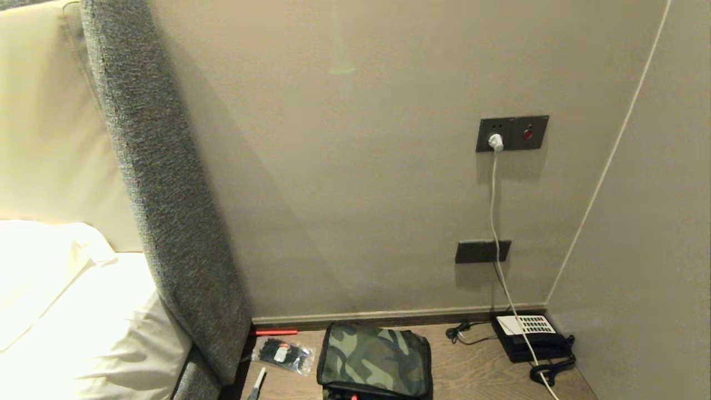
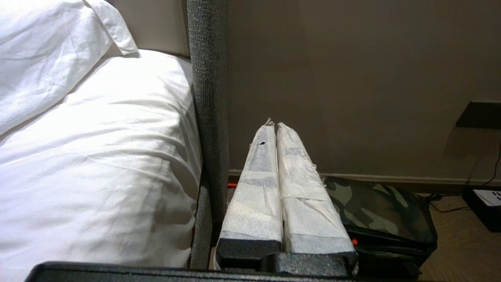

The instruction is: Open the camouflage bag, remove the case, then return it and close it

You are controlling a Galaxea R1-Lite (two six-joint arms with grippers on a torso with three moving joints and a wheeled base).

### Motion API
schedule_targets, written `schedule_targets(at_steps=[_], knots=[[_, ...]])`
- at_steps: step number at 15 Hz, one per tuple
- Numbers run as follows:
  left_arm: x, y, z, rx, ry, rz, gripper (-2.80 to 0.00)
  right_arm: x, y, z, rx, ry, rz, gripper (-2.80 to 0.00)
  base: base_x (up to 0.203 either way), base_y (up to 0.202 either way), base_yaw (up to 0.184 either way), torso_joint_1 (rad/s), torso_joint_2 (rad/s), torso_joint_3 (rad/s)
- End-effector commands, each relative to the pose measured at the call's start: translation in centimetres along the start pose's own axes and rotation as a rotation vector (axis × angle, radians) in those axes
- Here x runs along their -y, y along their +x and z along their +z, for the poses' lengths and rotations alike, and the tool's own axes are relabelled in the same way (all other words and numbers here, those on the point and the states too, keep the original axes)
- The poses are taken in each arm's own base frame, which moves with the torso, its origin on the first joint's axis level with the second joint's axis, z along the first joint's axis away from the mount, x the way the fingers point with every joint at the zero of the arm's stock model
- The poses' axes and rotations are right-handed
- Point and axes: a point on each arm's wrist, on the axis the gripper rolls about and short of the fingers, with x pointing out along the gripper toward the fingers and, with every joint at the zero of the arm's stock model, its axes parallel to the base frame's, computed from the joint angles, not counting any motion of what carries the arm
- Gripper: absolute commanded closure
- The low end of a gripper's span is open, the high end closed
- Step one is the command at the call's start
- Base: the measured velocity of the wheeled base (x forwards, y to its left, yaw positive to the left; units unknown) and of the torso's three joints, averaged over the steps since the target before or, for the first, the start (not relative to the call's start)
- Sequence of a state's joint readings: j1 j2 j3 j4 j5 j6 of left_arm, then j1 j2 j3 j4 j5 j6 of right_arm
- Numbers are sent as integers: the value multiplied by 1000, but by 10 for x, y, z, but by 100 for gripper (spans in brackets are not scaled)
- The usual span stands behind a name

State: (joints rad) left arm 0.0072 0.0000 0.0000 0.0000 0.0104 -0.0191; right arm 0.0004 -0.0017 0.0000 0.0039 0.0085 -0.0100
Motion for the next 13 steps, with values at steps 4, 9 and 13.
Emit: schedule_targets(at_steps=[4,9,13], knots=[[0,0,0,-2,1,1,0,0,0,0,2,-1,1,0,0,0,0,1,3,70],[0,0,0,-2,1,-1,0,0,0,0,2,5,0,0,0,0,0,2,0,6],[0,0,0,-2,4,-1,0,0,0,0,2,5,2,0,0,0,0,0,0,0]])
